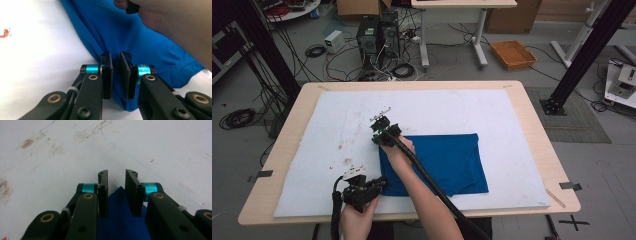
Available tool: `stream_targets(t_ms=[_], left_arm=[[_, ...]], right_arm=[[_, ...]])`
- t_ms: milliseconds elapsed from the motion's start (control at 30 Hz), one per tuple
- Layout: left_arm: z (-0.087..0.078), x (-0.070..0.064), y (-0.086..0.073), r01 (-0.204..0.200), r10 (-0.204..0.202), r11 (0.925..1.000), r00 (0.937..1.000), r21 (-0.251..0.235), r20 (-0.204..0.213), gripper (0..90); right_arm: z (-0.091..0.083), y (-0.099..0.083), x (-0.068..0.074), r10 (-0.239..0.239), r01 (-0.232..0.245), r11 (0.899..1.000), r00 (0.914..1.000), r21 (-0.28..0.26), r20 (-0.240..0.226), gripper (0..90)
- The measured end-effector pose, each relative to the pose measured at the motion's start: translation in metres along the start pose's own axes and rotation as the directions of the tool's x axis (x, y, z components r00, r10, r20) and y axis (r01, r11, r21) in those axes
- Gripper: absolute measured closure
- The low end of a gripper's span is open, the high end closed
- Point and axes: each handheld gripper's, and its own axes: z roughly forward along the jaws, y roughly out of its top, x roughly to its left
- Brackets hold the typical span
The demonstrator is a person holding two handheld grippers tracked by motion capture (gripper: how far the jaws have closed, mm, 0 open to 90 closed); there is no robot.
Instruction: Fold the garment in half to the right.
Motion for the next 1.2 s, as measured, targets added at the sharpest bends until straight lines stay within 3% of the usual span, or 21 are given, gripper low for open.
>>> stream_targets(t_ms=[200, 400, 467, 600, 800, 900, 1033, 1200], left_arm=[[0.0, -0.001, 0.0, -0.001, 0.001, 1.0, 1.0, 0.001, -0.005, 80.8], [-0.004, -0.003, 0.002, -0.025, 0.025, 0.9997, 0.9996, -0.003, -0.01, 84.1], [-0.006, -0.005, 0.003, -0.032, 0.032, 0.9994, 0.9995, -0.012, -0.004, 84.9], [-0.012, -0.013, 0.007, -0.069, 0.069, 0.997, 0.9976, -0.034, -0.003, 85.9], [-0.018, -0.023, 0.012, -0.105, 0.105, 0.993, 0.9945, -0.054, -0.004, 86.3], [-0.021, -0.032, 0.015, -0.122, 0.122, 0.9904, 0.9925, -0.066, 0.005, 86.3], [-0.019, -0.053, 0.022, -0.147, 0.151, 0.9856, 0.9869, -0.085, 0.055, 86.3], [-0.003, -0.087, 0.033, -0.184, 0.194, 0.979, 0.9724, -0.088, 0.129, 86.3]], right_arm=[[-0.002, 0.001, -0.001, -0.014, 0.014, 1.0, 0.9998, -0.001, 0.01, 89.4], [-0.015, 0.004, -0.004, -0.01, 0.009, 0.998, 0.9999, -0.062, -0.006, 89.8], [-0.023, 0.006, -0.008, 0.006, -0.008, 0.996, 0.9995, -0.088, -0.032, 89.8], [-0.041, 0.006, -0.019, 0.048, -0.061, 0.987, 0.9946, -0.15, -0.092, 89.9], [-0.074, 0.0, -0.044, 0.086, -0.117, 0.967, 0.9856, -0.224, -0.146, 89.8], [-0.091, -0.004, -0.055, 0.091, -0.133, 0.959, 0.9813, -0.251, -0.169, 89.8], [-0.116, -0.011, -0.071, 0.093, -0.144, 0.95, 0.9778, -0.279, -0.188, 89.8], [-0.144, -0.024, -0.095, 0.099, -0.142, 0.944, 0.9827, -0.296, -0.157, 89.9]])
